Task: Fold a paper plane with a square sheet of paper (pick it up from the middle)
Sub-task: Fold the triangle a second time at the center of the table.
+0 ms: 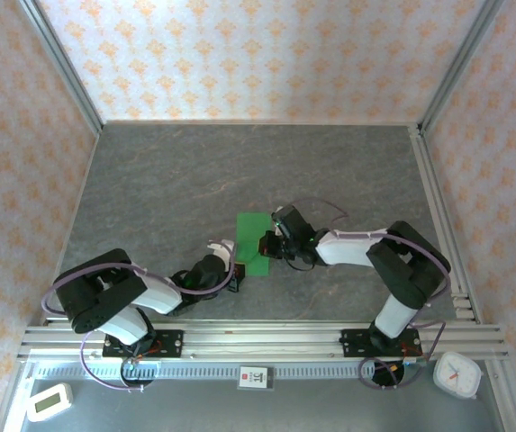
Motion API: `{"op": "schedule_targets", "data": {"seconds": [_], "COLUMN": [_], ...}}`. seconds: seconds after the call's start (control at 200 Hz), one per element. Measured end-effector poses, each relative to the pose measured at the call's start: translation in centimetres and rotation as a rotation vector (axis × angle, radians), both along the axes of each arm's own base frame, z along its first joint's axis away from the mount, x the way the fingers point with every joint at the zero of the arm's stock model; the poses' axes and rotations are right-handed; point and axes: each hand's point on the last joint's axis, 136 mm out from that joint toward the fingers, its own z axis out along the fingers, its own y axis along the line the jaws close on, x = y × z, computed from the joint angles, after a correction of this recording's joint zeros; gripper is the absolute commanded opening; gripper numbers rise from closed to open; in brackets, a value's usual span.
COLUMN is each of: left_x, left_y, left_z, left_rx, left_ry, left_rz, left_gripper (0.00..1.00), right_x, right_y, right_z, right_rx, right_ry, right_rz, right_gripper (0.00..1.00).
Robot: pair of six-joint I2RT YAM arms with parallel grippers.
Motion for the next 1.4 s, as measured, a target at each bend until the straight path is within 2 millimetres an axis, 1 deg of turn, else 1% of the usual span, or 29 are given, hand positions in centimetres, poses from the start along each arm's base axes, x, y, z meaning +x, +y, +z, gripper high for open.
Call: {"op": "schedule_targets", "data": {"seconds": [0.12, 0.25, 0.32, 0.395, 0.48, 0.636, 0.826, 1.121, 1.271, 1.401], "left_x": [-0.1, -0.1, -0.1, -0.1, -0.1, -0.1, -0.1, 0.0, -0.1, -0.5], "left_y": [0.1, 0.1, 0.1, 0.1, 0.2, 0.2, 0.2, 0.2, 0.3, 1.0], "left_z": [0.0, 0.0, 0.0, 0.0, 0.0, -0.1, -0.1, -0.1, 0.1, 0.1], "left_rx": [-0.002, -0.002, -0.002, -0.002, -0.001, -0.001, -0.001, -0.015, -0.021, 0.013], "left_ry": [0.001, 0.001, 0.001, 0.001, 0.001, 0.001, -0.001, 0.008, 0.017, 0.042], "left_rz": [0.002, 0.002, 0.002, 0.002, 0.002, 0.002, 0.005, 0.019, 0.027, 0.036], "left_gripper": [0.00, 0.00, 0.00, 0.00, 0.00, 0.00, 0.00, 0.00, 0.00, 0.00], "right_x": [-0.1, -1.6, -2.5, -3.3, -3.5, -2.8, -1.9, 1.5, 1.7, 1.6], "right_y": [0.8, 2.4, 3.4, 4.4, 4.9, 4.3, 3.6, 1.1, 1.0, 1.1], "right_z": [0.8, 0.9, 0.8, 0.2, -0.8, -2.2, -2.3, -2.2, -2.2, -2.3], "right_rx": [0.019, 0.028, 0.033, 0.030, 0.017, -0.024, -0.036, -0.054, -0.061, -0.051], "right_ry": [-0.014, -0.009, -0.003, 0.010, 0.020, 0.030, 0.024, -0.006, -0.014, -0.020], "right_rz": [0.012, 0.054, 0.078, 0.101, 0.105, 0.071, 0.055, -0.011, -0.004, 0.002], "right_gripper": [0.00, 0.00, 0.00, 0.00, 0.00, 0.00, 0.00, 0.00, 0.00, 0.00]}}
